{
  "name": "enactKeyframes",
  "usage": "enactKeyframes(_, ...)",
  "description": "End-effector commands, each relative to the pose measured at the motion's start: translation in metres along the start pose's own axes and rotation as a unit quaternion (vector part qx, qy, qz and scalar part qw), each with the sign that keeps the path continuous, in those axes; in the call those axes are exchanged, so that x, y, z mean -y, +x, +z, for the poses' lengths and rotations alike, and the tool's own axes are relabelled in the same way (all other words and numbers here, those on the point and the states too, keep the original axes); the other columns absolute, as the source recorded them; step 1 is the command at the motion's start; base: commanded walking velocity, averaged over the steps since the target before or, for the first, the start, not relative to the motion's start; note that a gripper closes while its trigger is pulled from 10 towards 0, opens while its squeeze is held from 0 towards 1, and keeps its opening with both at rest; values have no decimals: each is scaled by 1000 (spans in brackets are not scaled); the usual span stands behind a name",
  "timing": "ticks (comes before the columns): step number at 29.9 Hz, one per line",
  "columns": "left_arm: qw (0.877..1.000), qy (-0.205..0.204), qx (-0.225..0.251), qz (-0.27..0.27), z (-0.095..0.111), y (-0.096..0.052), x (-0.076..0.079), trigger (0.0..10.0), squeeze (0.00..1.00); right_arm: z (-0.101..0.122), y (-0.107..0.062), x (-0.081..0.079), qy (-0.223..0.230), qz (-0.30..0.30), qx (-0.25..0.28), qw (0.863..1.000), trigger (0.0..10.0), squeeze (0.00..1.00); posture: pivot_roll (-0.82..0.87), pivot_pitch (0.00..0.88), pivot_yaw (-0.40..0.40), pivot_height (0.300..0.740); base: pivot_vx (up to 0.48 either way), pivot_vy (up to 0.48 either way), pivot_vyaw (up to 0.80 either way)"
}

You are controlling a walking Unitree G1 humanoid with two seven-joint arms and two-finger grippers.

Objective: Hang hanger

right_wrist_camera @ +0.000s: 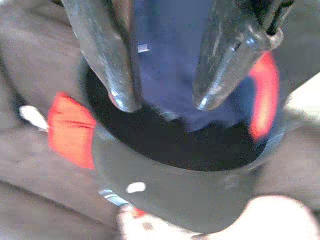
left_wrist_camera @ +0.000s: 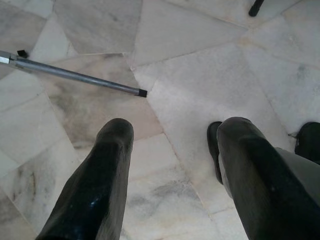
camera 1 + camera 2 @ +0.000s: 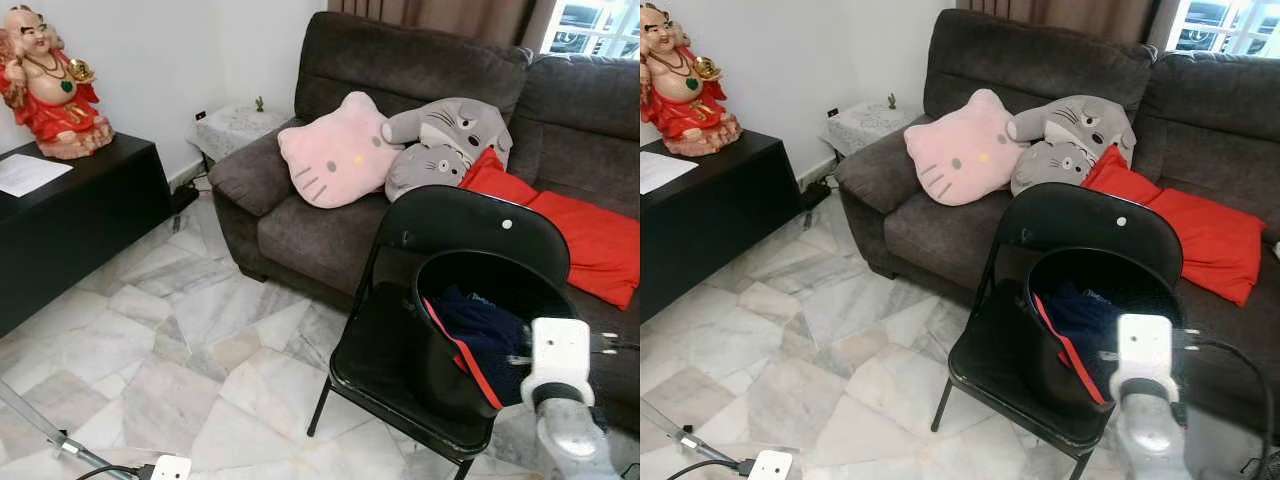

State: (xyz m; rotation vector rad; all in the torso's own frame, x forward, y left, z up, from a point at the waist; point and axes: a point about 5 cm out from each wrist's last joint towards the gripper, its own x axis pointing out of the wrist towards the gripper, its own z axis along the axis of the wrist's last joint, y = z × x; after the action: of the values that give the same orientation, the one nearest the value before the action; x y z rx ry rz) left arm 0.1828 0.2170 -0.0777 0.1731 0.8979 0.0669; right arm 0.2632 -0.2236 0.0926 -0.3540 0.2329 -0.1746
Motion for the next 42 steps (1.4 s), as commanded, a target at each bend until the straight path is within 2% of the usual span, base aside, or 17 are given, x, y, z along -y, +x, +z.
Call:
enactKeyframes(1, 1000, 8, -8, -1, -4, -1, -1, 10000, 0, -10, -2, -9, -27, 28, -7, 999, 10000, 561, 21, 38, -11, 740, 0, 0, 0)
enactKeyframes(2, 1000, 7, -7, -1, -4, -1, -1, 10000, 0, -19, -3, -16, -71, 47, -9, 996, 10000, 1000, 23, 38, -12, 740, 0, 0, 0)
enactKeyframes(5, 1000, 6, -7, 0, -4, -1, -1, 10000, 0, -28, -3, -26, -106, 71, -3, 992, 10000, 1000, 24, 39, -12, 740, 0, 0, 0)
enactKeyframes(8, 1000, 5, -7, 0, -4, -1, -1, 10000, 0, -33, -2, -30, -123, 72, -5, 990, 10000, 1000, 23, 41, -12, 740, 0, 0, 0)
enactKeyframes(9, 1000, 6, -7, 1, -4, -1, -1, 10000, 0, -35, -2, -32, -134, 74, -5, 988, 10000, 314, 23, 41, -12, 740, 0, 0, 0)
enactKeyframes(11, 1000, 6, -8, 0, -4, -1, -1, 10000, 0, -41, -2, -36, -160, 78, -1, 984, 10000, 0, 23, 42, -11, 740, 0, 0, 0)
enactKeyframes(16, 1000, 5, -7, 0, -4, -1, -1, 10000, 0, -53, -2, -44, -188, 74, -6, 979, 10000, 0, 26, 46, -10, 740, 0, 0, 0)
enactKeyframes(33, 1000, 4, -8, -3, -4, -1, 0, 10000, 0, -82, 8, -46, -184, 35, -63, 980, 10000, 0, 31, 54, -8, 740, 0, 0, 0)
enactKeyframes(39, 1000, 4, -8, -3, -4, -1, 0, 10000, 0, -82, 10, -44, -190, 11, -56, 980, 10000, 0, 37, 57, -9, 740, 0, 0, 0)
enactKeyframes(42, 1000, 4, -8, -2, -4, -1, 0, 10000, 0, -87, 8, -45, -176, 13, -64, 982, 10000, 0, 36, 59, -9, 740, 0, 0, 0)
